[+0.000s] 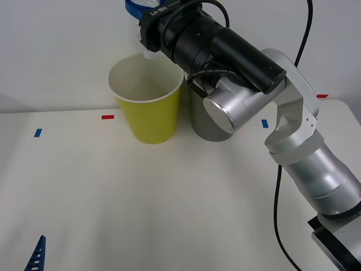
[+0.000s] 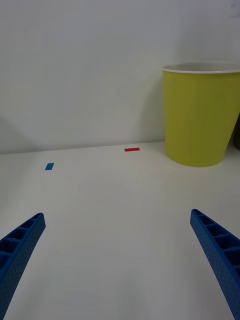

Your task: Put cans in the gray bin and PET bottles in the light green bin.

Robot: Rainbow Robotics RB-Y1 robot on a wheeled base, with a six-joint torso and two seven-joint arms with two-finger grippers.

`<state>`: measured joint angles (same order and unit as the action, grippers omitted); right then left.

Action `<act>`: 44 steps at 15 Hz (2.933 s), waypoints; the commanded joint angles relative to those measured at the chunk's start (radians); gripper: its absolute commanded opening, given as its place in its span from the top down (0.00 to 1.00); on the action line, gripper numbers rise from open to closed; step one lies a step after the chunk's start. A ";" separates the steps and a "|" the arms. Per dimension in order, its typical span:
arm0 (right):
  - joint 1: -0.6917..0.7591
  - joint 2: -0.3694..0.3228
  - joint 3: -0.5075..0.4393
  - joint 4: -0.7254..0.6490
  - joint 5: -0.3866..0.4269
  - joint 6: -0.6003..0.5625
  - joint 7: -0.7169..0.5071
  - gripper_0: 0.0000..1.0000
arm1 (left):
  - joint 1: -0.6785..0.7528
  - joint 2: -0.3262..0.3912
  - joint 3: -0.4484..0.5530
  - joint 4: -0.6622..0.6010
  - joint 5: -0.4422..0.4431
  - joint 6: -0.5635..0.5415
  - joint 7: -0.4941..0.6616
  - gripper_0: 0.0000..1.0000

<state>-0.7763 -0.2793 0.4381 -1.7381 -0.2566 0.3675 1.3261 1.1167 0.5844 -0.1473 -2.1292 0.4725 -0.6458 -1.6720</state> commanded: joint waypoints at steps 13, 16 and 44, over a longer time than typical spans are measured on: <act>-0.109 -0.008 0.054 0.229 -0.020 -0.122 -0.039 1.00 | 0.000 0.000 0.000 0.000 0.000 0.000 0.000 0.00; -0.127 0.006 0.065 0.301 -0.004 -0.180 -0.041 1.00 | 0.000 0.000 0.000 0.000 0.000 0.000 0.000 0.00; 0.247 -0.081 -0.081 -0.258 0.112 0.024 -0.077 0.00 | 0.000 0.000 0.000 0.000 0.000 0.000 0.000 0.00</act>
<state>-0.5991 -0.3348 0.3881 -1.9216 -0.1447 0.3528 1.2548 1.1167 0.5844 -0.1473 -2.1292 0.4725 -0.6458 -1.6720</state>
